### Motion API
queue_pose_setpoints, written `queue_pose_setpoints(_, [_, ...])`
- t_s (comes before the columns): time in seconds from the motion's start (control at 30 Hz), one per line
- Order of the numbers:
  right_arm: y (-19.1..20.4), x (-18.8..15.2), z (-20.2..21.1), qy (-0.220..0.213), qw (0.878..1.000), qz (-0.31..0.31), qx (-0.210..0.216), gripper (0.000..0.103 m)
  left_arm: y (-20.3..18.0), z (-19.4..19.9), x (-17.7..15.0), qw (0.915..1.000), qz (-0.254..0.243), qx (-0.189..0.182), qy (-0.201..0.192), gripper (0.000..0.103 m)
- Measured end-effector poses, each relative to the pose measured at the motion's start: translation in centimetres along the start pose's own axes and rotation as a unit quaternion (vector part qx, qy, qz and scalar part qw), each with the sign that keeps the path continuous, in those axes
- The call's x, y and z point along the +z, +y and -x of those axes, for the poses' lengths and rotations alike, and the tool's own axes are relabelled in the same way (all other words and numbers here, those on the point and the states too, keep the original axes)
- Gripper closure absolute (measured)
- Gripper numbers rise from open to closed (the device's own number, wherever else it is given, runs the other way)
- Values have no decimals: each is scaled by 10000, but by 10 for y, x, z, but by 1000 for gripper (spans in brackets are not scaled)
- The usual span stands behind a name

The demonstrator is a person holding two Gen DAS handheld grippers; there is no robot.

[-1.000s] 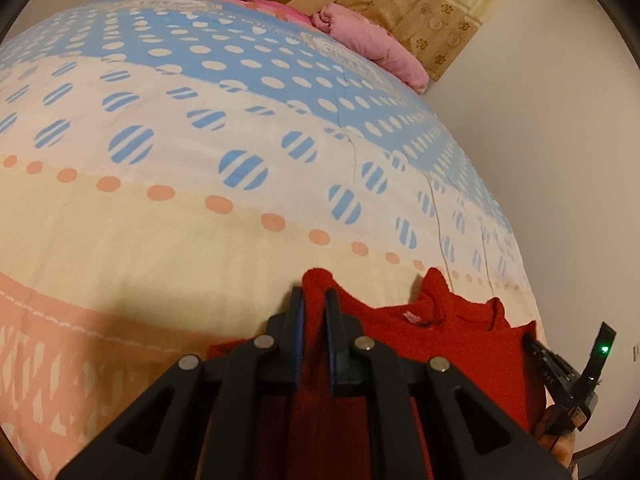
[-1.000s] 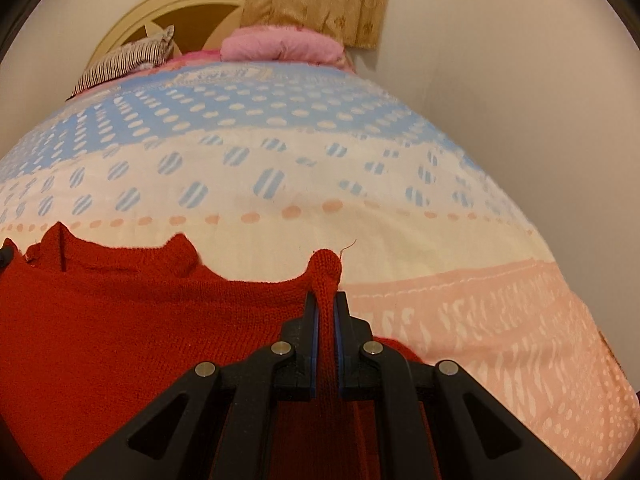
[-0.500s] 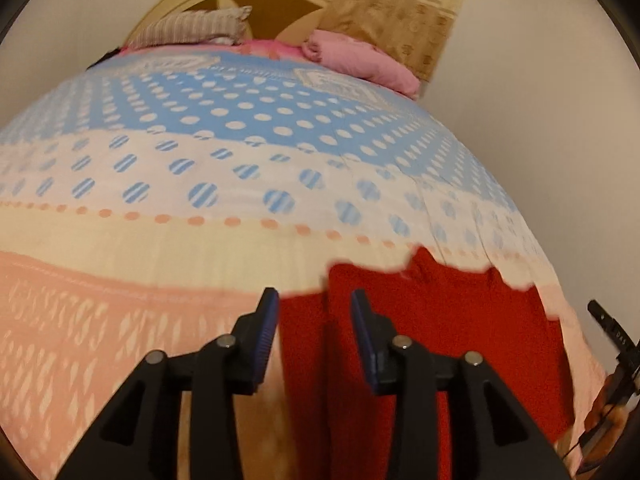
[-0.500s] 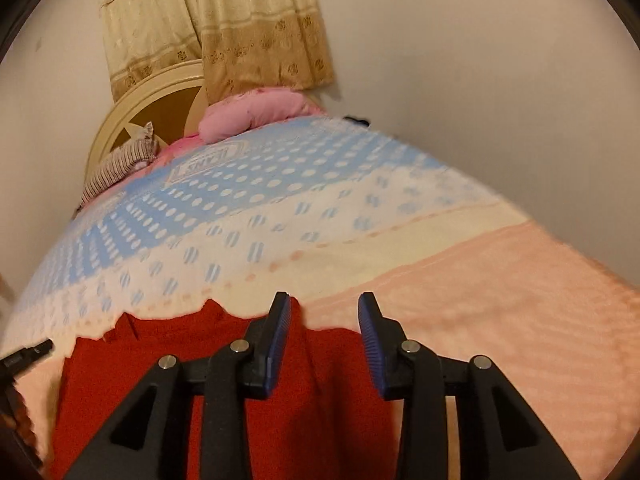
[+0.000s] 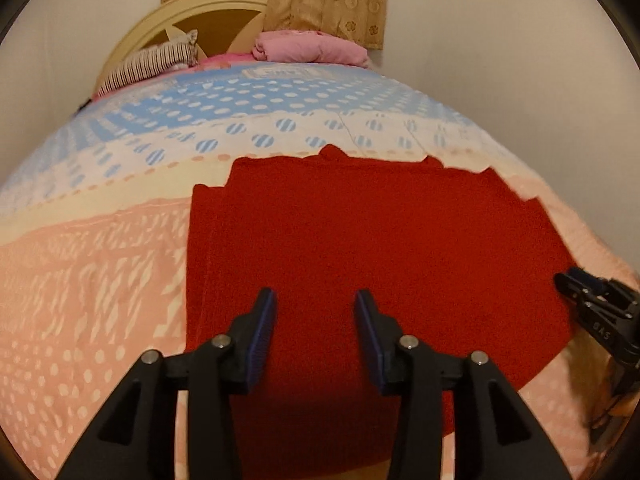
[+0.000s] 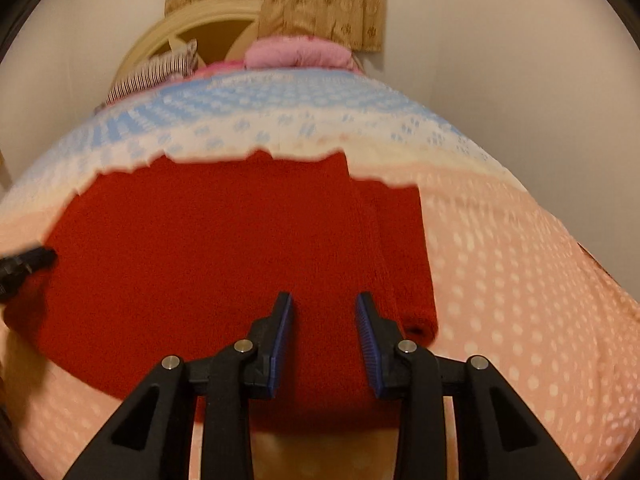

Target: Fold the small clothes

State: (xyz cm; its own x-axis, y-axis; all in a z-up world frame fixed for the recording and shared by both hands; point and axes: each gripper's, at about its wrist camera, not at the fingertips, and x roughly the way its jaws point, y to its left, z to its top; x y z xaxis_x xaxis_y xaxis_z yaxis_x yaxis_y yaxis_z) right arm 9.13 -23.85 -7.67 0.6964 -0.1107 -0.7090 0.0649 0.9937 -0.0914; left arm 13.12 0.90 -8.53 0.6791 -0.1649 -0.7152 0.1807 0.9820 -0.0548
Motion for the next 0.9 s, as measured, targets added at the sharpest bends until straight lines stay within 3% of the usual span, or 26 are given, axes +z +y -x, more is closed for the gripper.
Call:
queue_pose_setpoints(0.1, [-6,-6,-3,-15,9999,-91,63,69,-3,-9,-4,9997,-39,248,63,53])
queue_pose_setpoints(0.57, [1,-5,-6,82,9998,57,-175,69,-9,-12,-14,9989,-129,451,-8,49])
queue_pose_setpoints(0.63, [7,-5,13,13,9993,41,-377,78,-9,-12,-14,9990,-101,444,-9,49])
queue_pose_setpoints(0.73, [28,-7,44,-334,9993,147,-16,79,-12,-12,-15,9988,-118,484,-7,48])
queue_pose_setpoints(0.9, [71,-12,35,-34,9979,358,535,79,-9,-11,-15,9988,-37,490,-4,43])
